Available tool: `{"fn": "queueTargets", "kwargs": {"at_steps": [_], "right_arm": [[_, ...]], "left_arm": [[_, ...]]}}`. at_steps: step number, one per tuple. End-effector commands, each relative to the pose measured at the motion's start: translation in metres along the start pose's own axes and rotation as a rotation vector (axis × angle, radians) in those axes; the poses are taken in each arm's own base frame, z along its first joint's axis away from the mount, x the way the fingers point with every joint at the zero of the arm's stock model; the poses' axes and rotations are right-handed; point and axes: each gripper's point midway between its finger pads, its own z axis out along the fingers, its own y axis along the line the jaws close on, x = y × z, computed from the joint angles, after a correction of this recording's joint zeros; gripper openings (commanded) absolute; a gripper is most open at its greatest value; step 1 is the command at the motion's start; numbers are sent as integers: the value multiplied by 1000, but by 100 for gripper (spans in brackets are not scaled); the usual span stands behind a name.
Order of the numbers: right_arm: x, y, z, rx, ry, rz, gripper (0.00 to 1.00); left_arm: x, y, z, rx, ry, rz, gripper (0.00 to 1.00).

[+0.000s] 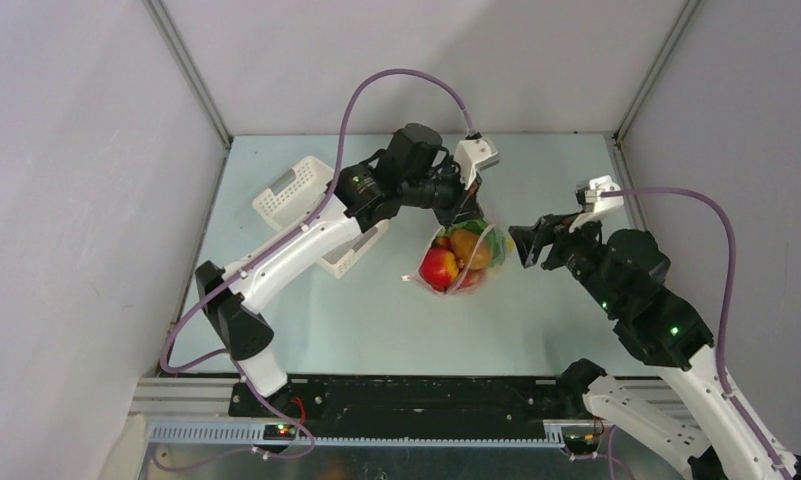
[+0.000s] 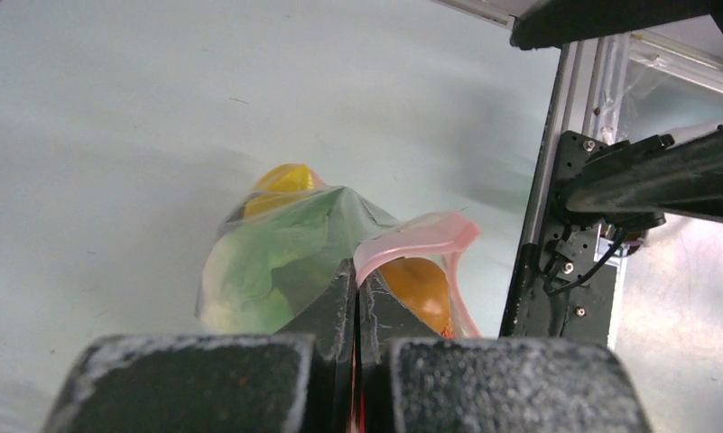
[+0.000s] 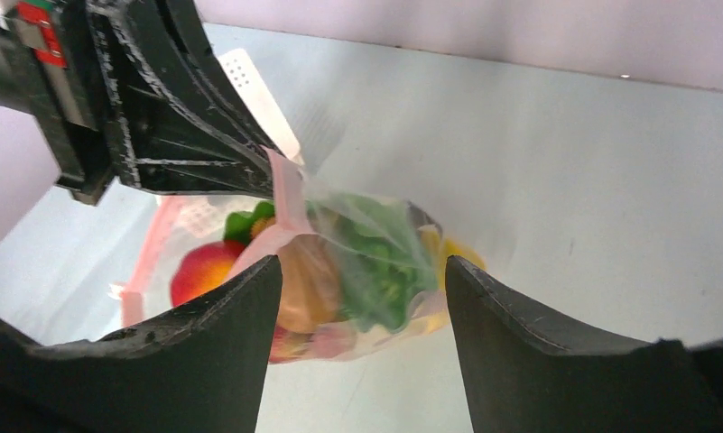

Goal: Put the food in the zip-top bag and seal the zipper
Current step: Adjust the zipper food storage bag at the center of the board.

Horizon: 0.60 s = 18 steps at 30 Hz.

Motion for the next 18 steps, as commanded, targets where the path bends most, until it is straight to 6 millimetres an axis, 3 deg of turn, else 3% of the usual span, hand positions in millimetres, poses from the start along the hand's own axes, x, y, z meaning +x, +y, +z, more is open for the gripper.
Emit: {"fn": "queueTargets", "kwargs": {"at_steps": [1, 5, 9, 11, 18], "right_arm": [[-11, -2, 12, -25, -14, -96, 71], [-3, 17, 21, -159, 31, -139, 69], [24, 50, 18, -427, 120, -287, 66], [37, 56, 15, -506, 155, -348, 65], [47, 42, 31, -519, 160, -483, 61]], "left_arm": [[-30, 1, -10, 21, -94, 96, 0], [-27, 0, -11, 39, -84, 118, 0], [-23, -7, -9, 99, -80, 156, 0], [-20, -9, -8, 120, -75, 172, 0], [-7, -27, -12, 247, -57, 254, 0]]}}
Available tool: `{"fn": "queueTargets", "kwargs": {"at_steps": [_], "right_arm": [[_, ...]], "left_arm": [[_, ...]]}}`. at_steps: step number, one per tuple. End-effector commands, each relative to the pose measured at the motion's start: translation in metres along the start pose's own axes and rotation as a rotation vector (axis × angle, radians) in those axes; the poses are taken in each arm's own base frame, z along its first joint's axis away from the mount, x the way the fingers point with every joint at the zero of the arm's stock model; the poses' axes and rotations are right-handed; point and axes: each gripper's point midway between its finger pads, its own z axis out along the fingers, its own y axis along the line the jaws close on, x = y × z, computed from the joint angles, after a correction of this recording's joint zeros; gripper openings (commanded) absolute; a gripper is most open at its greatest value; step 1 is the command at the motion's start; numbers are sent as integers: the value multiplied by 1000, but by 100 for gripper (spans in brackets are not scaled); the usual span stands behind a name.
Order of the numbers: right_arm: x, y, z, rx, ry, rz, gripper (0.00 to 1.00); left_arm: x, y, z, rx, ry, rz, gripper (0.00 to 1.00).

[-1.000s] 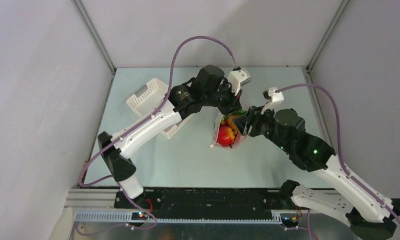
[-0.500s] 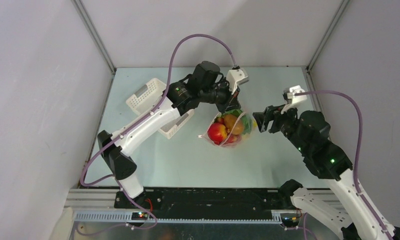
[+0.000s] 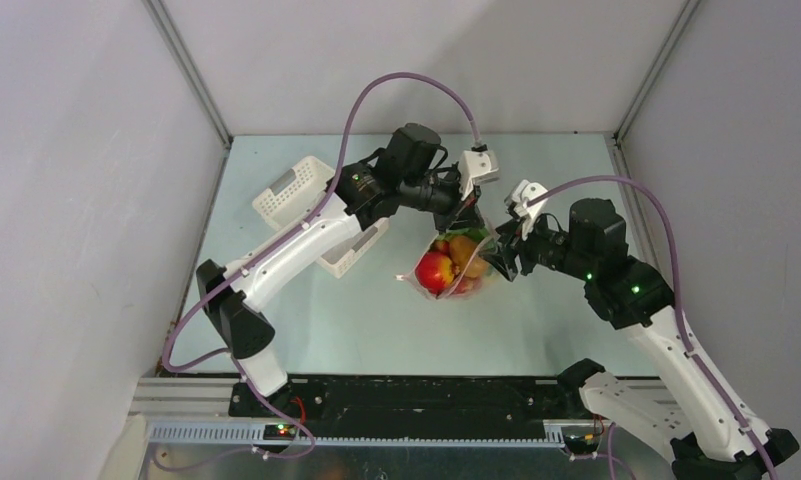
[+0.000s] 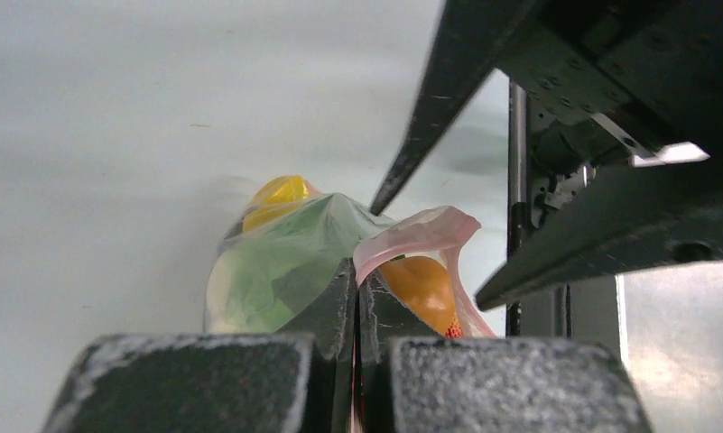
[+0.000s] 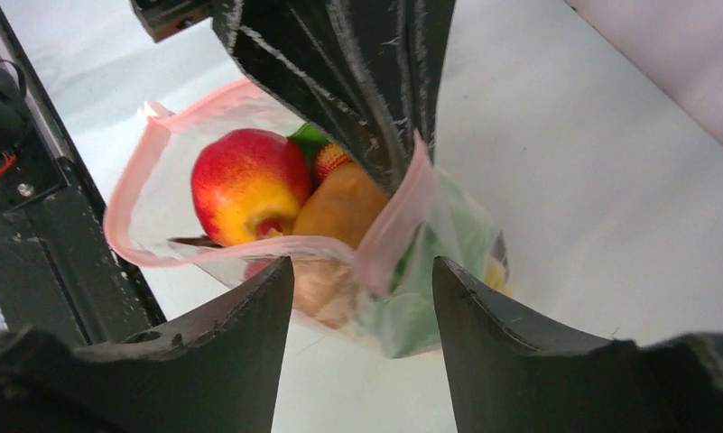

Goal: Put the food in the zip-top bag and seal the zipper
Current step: Adjust the zipper food storage bag at the center of the board.

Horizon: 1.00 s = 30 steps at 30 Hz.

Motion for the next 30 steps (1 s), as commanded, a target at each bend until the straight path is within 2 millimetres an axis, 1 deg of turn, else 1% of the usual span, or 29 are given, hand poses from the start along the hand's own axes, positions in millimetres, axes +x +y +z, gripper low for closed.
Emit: {"fn": "queueTargets", "kwargs": {"at_steps": [1, 4, 10, 15, 19, 21, 23, 24, 25, 26, 27, 28, 30], "right_arm": [[-7, 0, 4, -96, -38, -174, 60], [-7, 4, 7, -156, -49, -223, 56], [-9, 15, 8, -239, -80, -257, 51], [-16, 14, 14, -241, -116, -224, 48], [-11, 9, 22, -227, -98, -199, 44], [-8, 7, 25, -220, -83, -187, 40], [-6, 7, 25, -219, -75, -181, 31], [-5, 7, 24, -221, -73, -178, 24], [-6, 8, 23, -219, -74, -175, 20], [-6, 8, 22, -221, -74, -175, 11], [-6, 9, 21, -220, -77, -177, 7], [-6, 10, 20, -224, -81, -179, 1], [-8, 11, 18, -222, -99, -181, 0]], "left_arm": [[-14, -18, -9, 114, -59, 122, 0], [-12, -21, -10, 133, -59, 150, 0], [-7, -27, -10, 171, -45, 175, 0], [-8, -30, -11, 184, -54, 167, 0], [-13, -32, -10, 192, -72, 150, 0], [-12, -30, -9, 187, -70, 145, 0], [-12, -28, -8, 179, -70, 142, 0], [-13, -27, -8, 174, -72, 143, 0], [-13, -25, -7, 160, -70, 130, 0], [-15, -24, -7, 152, -78, 125, 0], [-16, -23, -8, 145, -81, 111, 0], [-18, -23, -8, 144, -88, 110, 0], [-20, -22, -9, 142, -105, 101, 2]]}}
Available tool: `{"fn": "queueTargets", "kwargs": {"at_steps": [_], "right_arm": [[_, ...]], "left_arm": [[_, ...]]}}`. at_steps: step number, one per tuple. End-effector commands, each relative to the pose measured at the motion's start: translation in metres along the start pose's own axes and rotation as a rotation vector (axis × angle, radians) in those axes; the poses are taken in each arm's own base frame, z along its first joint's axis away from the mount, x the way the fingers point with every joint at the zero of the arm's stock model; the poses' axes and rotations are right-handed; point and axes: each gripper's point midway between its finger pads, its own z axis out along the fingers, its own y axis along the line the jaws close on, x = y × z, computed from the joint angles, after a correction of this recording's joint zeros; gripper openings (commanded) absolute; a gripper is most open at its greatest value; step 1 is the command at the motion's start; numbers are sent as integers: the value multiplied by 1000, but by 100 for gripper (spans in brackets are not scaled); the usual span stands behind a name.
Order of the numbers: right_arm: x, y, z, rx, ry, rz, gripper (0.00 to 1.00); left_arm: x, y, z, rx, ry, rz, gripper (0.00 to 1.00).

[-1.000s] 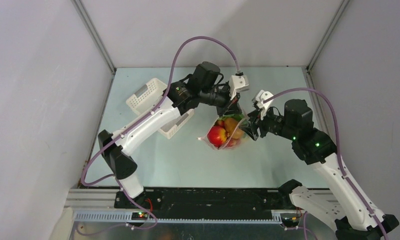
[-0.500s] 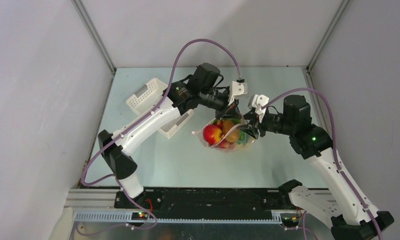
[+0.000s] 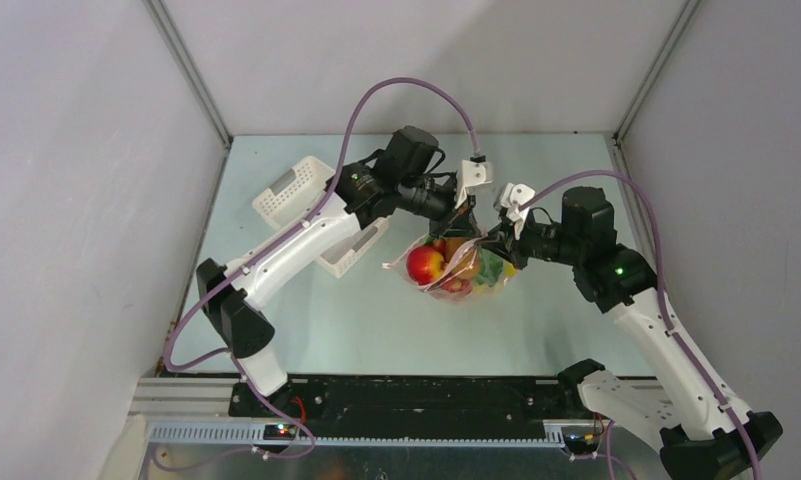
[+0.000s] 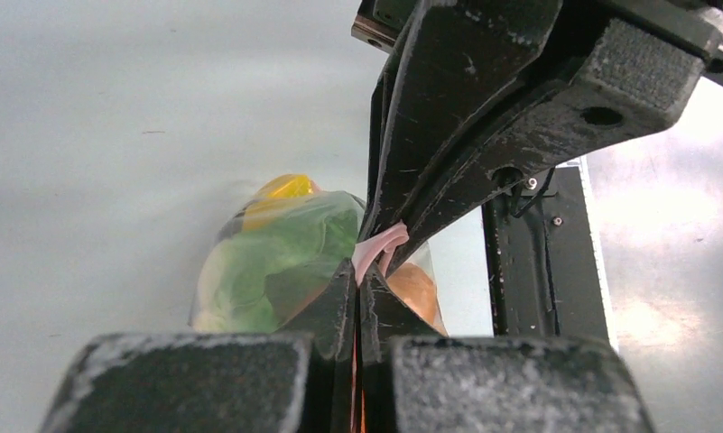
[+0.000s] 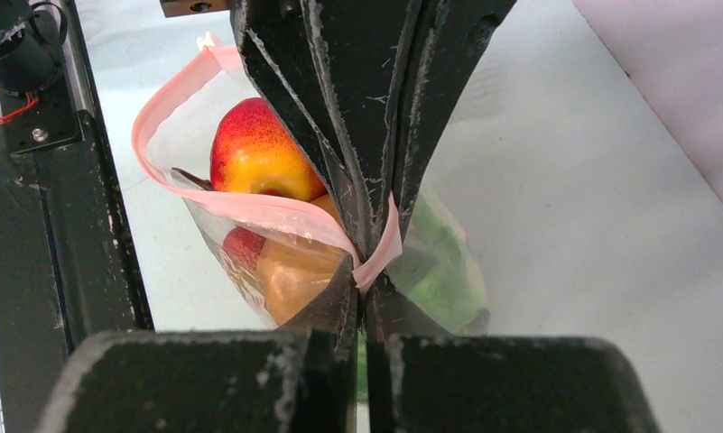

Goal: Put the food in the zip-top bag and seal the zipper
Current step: Adjust the zipper food storage bag at the center of the board.

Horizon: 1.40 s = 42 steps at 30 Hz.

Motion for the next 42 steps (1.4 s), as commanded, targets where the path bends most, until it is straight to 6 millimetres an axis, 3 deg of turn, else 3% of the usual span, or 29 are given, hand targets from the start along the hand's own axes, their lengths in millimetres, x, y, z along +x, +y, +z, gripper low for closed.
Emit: {"fn": "queueTargets", "kwargs": {"at_steps": [1, 2, 3, 4, 5, 6, 8, 9, 12, 13, 14, 15, 16, 17, 18, 19, 20, 21, 23, 24, 27, 32, 35, 38, 42], "right_arm": [[-13, 8, -4, -15, -68, -13, 0], [-16, 7, -4, -7, -81, -18, 0], [-14, 7, -5, 5, -82, -9, 0], [-15, 6, -6, 11, -86, -8, 0], [-14, 6, -7, 19, -84, 0, 0], [-13, 5, -7, 24, -83, 4, 0], [-11, 4, -7, 32, -79, 12, 0], [-11, 3, -7, 37, -78, 14, 0], [-11, -2, -8, 61, -79, 45, 0], [-12, -5, -9, 75, -83, 52, 0], [-11, -8, -9, 89, -83, 77, 0], [-12, -12, -10, 105, -86, 86, 0], [-11, -16, -10, 125, -85, 122, 0], [-11, -25, -12, 170, -88, 142, 0], [-10, -32, -14, 210, -92, 199, 0], [-9, -41, -17, 260, -92, 227, 0], [-7, -46, -20, 290, -96, 278, 0], [-5, -48, -21, 302, -91, 304, 0], [-1, -48, -24, 298, -88, 360, 0], [2, -48, -24, 293, -84, 370, 0], [8, -46, -24, 282, -81, 368, 0], [12, -44, -23, 271, -80, 356, 0], [13, -44, -21, 261, -80, 358, 0], [14, -46, -19, 262, -77, 363, 0], [17, -49, -21, 280, -68, 371, 0]], "left_arm": [[-38, 0, -10, -20, -136, 45, 10], [-37, 2, -10, -30, -138, 25, 26], [-41, 4, -12, -40, -152, 27, 34], [-41, 5, -14, -45, -157, 19, 53], [-43, 6, -18, -54, -170, 9, 66], [-45, 6, -20, -57, -180, -9, 90], [-52, 7, -35, -78, -225, -15, 98], [-45, 13, -37, -91, -234, -29, 99], [-50, 8, -64, -105, -311, -39, 100], [-37, 15, -66, -128, -320, -51, 100], [-41, 9, -79, -147, -350, -43, 100], [-22, 15, -78, -169, -347, -64, 100], [-25, 9, -90, -191, -373, -57, 100], [-5, 13, -88, -206, -366, -76, 100], [-5, 4, -98, -217, -391, -67, 100], [11, 1, -94, -214, -395, -75, 100], [1, -8, -106, -230, -455, -25, 100], [24, -12, -100, -231, -444, -55, 100], [28, -21, -113, -294, -510, -42, 100], [40, -20, -112, -314, -513, -54, 100], [51, -13, -122, -421, -546, -63, 100], [87, 11, -126, -524, -533, -149, 100], [89, 16, -125, -459, -565, -167, 100], [88, 6, -113, -308, -548, -147, 100], [91, 14, -97, -204, -540, -167, 95]]}}
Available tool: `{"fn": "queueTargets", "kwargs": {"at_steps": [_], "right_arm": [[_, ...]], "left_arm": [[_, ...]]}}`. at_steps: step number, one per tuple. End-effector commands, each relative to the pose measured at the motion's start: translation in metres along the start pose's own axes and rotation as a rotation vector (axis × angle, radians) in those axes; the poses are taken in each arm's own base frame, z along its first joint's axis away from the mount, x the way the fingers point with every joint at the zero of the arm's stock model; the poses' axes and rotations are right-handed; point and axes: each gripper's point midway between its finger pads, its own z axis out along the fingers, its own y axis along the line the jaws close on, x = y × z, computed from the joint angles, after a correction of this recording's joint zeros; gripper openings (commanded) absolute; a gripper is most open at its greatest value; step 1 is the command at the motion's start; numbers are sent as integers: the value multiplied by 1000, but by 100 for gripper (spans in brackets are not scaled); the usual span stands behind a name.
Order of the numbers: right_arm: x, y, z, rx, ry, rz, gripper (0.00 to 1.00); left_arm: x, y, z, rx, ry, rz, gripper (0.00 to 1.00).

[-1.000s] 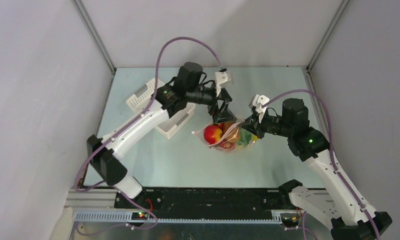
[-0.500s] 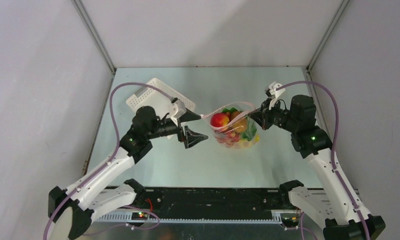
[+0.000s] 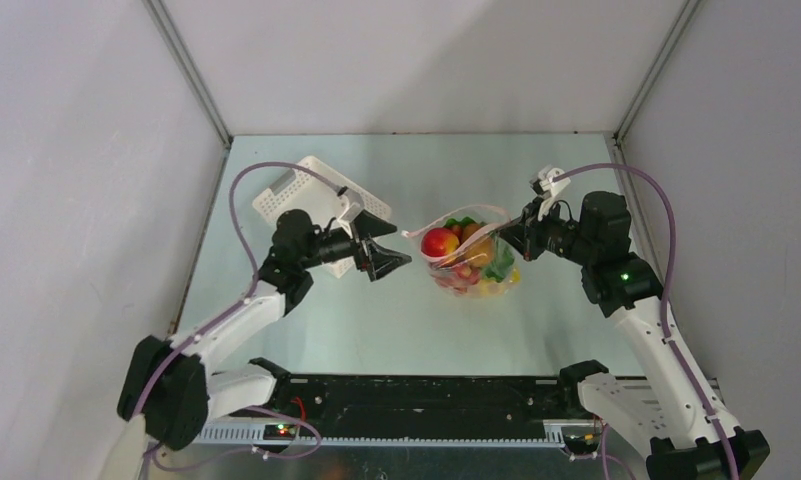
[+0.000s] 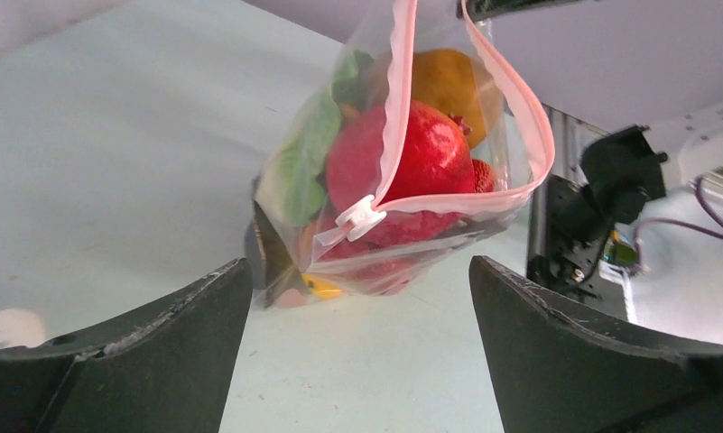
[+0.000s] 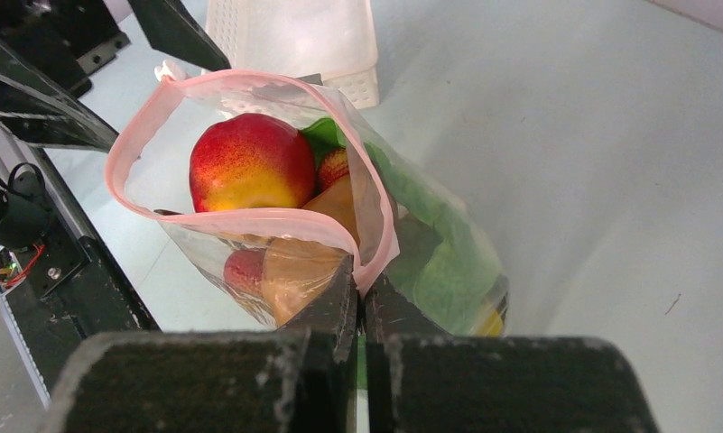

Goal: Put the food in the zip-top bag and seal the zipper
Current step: Adjust the zipper food storage bag at the center of the board.

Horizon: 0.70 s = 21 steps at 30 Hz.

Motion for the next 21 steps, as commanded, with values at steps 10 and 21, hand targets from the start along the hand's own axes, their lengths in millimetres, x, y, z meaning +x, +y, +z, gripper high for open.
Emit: {"fn": "queueTargets", "kwargs": {"at_steps": [10, 21], "right_arm": [[-7, -4, -6, 27, -31, -9, 0], [-8, -6, -10, 46, -34, -13, 0]], "left_arm": [[-44, -34, 22, 461, -150, 14, 80], [-42, -29, 29, 524, -136, -64, 70]]}}
